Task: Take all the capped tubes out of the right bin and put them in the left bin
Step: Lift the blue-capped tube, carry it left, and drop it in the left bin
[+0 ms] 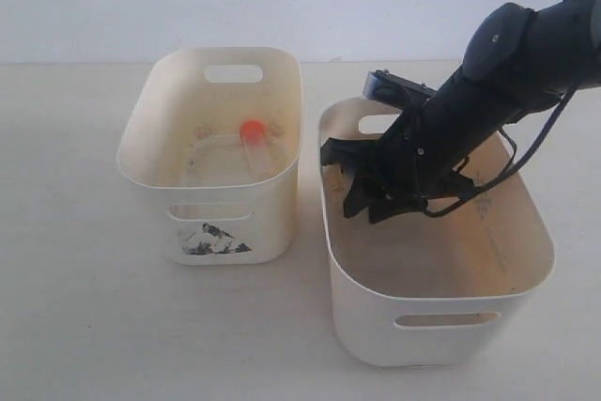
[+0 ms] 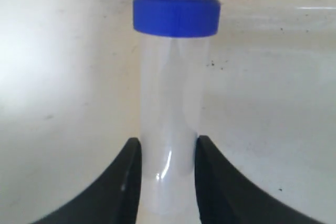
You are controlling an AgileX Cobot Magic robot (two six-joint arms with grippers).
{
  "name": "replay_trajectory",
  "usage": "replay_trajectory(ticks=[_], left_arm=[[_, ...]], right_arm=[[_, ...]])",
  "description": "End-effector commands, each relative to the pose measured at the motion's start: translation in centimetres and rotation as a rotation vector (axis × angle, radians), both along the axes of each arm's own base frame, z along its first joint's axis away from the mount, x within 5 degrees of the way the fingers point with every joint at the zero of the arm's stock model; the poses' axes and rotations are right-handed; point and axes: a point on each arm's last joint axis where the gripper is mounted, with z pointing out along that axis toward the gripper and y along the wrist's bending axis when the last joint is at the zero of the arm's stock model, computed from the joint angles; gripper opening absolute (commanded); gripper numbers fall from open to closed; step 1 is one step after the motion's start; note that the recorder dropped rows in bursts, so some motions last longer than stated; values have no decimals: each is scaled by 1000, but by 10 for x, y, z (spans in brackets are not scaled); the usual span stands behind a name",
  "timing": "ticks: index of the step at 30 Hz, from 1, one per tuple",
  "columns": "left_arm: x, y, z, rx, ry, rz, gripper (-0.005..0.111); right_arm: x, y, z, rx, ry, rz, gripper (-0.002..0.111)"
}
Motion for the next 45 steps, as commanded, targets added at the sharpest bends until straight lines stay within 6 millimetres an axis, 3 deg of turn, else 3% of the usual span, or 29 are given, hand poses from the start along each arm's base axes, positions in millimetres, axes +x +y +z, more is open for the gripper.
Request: replay_trajectory(ticks=[1, 18, 23, 26, 32, 42, 45], left_arm=[[0, 0, 3, -18, -20, 1, 4], [0, 0, 3, -18, -20, 1, 4], [0, 0, 3, -18, -20, 1, 4], [0, 0, 3, -18, -20, 1, 4], [0, 0, 3, -18, -20, 1, 4], [0, 0, 3, -18, -20, 1, 4], [0, 0, 3, -18, -20, 1, 4]], right_arm=[[-3, -3, 19, 11, -50, 3, 0], [-27, -16, 122, 56, -409, -28, 0], [-34, -5, 143, 246, -424, -98, 0], [-38, 23, 146, 302, -493, -73, 0], [-38, 73, 131, 283, -595, -77, 0], [-22, 99, 94, 254, -460, 1, 0], [-21, 100, 89, 248, -445, 6, 10]])
